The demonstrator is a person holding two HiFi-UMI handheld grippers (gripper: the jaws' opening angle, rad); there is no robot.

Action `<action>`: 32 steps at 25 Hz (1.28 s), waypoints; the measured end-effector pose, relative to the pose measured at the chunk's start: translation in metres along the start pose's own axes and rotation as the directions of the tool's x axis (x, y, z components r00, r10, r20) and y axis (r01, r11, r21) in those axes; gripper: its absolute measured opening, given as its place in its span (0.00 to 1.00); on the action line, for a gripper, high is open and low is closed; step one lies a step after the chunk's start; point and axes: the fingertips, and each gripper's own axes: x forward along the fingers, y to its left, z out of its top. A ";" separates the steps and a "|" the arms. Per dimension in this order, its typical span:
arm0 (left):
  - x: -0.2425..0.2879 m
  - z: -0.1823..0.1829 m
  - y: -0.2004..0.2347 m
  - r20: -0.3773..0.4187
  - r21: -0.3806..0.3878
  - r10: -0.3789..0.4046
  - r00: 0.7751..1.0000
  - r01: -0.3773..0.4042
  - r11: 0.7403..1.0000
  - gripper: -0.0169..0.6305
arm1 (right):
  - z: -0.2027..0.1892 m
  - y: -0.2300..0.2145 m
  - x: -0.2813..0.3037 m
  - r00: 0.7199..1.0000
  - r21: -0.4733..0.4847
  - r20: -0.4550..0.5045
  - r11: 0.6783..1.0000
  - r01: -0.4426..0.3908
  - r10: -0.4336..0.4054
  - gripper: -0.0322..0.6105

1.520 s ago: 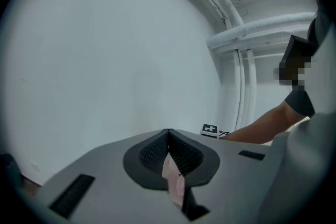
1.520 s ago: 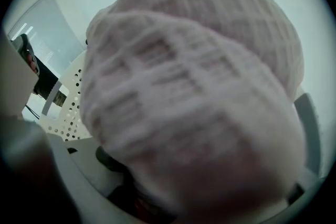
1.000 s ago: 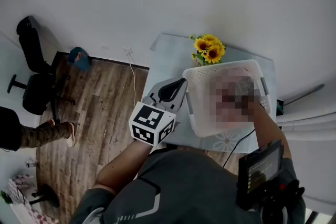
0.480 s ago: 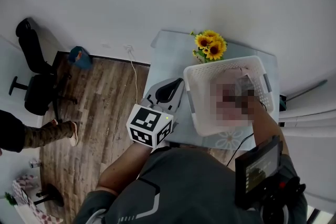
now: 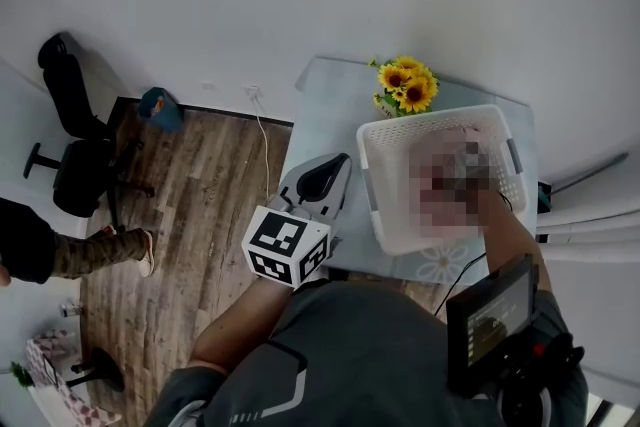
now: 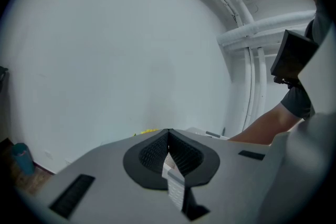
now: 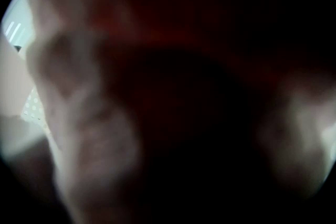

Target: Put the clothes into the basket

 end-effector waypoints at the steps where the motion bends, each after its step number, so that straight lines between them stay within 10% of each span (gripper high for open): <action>1: 0.000 0.000 0.000 0.004 0.000 0.003 1.000 -0.003 1.000 0.04 | 0.001 -0.001 0.001 1.000 0.000 0.002 1.000 -0.001 0.001 0.63; 20: -0.023 0.016 -0.038 0.056 0.045 -0.044 0.997 0.041 0.998 0.04 | 0.036 0.024 -0.117 0.970 -0.112 0.228 0.988 0.110 -0.082 0.69; 32: -0.052 0.023 -0.091 0.119 0.063 -0.034 0.992 0.027 0.998 0.04 | 0.017 0.069 -0.264 0.752 -0.069 0.658 0.991 0.111 -0.039 0.69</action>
